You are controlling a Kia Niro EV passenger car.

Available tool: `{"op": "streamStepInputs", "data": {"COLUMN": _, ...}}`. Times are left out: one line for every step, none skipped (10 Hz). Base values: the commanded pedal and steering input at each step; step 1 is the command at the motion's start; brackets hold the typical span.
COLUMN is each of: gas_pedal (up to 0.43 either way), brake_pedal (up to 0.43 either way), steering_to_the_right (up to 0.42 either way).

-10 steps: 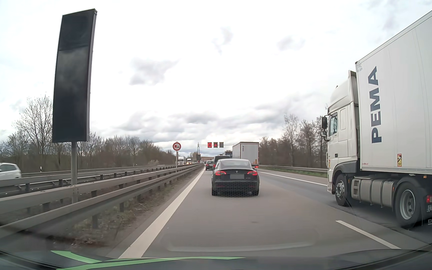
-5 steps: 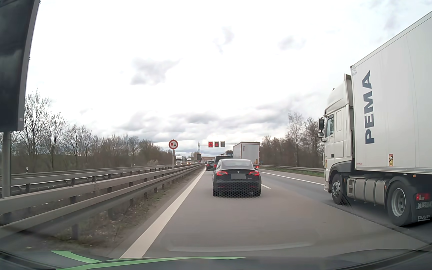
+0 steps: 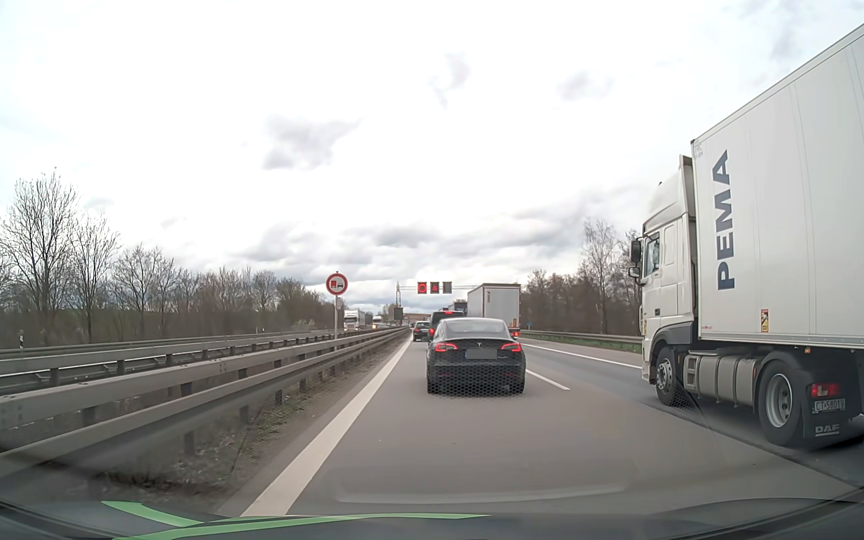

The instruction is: Follow the waypoints while adhering to traffic rules and regulations

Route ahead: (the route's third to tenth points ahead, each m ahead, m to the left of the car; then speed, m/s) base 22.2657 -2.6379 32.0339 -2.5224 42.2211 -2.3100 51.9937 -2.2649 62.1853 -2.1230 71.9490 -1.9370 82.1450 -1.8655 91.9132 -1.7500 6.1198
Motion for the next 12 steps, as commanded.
{"op": "streamStepInputs", "data": {"gas_pedal": 0.059, "brake_pedal": 0.0, "steering_to_the_right": -0.004}}
{"op": "streamStepInputs", "data": {"gas_pedal": 0.039, "brake_pedal": 0.0, "steering_to_the_right": -0.004}}
{"op": "streamStepInputs", "data": {"gas_pedal": 0.028, "brake_pedal": 0.0, "steering_to_the_right": -0.004}}
{"op": "streamStepInputs", "data": {"gas_pedal": 0.008, "brake_pedal": 0.0, "steering_to_the_right": -0.004}}
{"op": "streamStepInputs", "data": {"gas_pedal": 0.0, "brake_pedal": 0.0, "steering_to_the_right": -0.004}}
{"op": "streamStepInputs", "data": {"gas_pedal": 0.0, "brake_pedal": 0.0, "steering_to_the_right": -0.004}}
{"op": "streamStepInputs", "data": {"gas_pedal": 0.0, "brake_pedal": 0.0, "steering_to_the_right": -0.004}}
{"op": "streamStepInputs", "data": {"gas_pedal": 0.0, "brake_pedal": 0.0, "steering_to_the_right": -0.003}}
{"op": "streamStepInputs", "data": {"gas_pedal": 0.0, "brake_pedal": 0.0, "steering_to_the_right": -0.003}}
{"op": "streamStepInputs", "data": {"gas_pedal": 0.0, "brake_pedal": 0.0, "steering_to_the_right": -0.004}}
{"op": "streamStepInputs", "data": {"gas_pedal": 0.0, "brake_pedal": 0.0, "steering_to_the_right": -0.004}}
{"op": "streamStepInputs", "data": {"gas_pedal": 0.0, "brake_pedal": 0.0, "steering_to_the_right": -0.004}}
